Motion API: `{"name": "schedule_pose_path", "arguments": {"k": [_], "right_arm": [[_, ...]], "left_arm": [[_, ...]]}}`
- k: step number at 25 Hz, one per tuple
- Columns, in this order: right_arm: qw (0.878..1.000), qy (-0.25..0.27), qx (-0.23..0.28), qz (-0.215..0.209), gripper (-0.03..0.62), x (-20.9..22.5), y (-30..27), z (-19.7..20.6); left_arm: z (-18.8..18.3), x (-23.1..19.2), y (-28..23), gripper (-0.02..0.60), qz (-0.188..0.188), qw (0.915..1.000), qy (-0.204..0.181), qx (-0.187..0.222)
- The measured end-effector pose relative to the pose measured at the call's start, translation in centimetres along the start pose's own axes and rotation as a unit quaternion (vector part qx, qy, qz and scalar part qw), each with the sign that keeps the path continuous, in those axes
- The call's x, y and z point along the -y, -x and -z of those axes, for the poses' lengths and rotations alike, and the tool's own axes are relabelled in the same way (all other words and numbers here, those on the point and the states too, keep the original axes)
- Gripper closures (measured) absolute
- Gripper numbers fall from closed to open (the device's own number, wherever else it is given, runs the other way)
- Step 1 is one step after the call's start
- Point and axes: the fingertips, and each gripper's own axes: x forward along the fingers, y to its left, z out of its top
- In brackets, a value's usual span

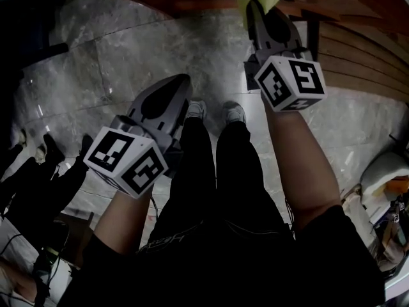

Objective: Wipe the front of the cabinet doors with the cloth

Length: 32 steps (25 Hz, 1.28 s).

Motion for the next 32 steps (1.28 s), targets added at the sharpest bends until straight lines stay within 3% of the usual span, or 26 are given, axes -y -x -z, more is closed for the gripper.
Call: {"name": "schedule_pose_path", "arguments": {"k": [7,16,24,32], "right_arm": [[0.999,-0.021,0.008,0.036,0.553,3.6,2.4,0.2],[0.999,-0.027,0.009,0.037,0.553,4.6,4.0,0.4],[1.000,-0.029,-0.011,0.005,0.553,3.0,4.8,1.8],[0.997,-0.027,-0.056,-0.051,0.554,-2.1,2.7,5.0]], "left_arm": [[0.9,1.8,-1.3,0.575,0.007,0.9999,-0.008,-0.009],[1.9,3.0,-2.2,0.575,0.014,0.9996,-0.011,-0.022],[1.9,2.9,-2.6,0.575,0.019,0.9996,-0.006,-0.022],[1.1,-0.3,-0.9,0.575,0.004,0.9999,0.009,-0.011]]}}
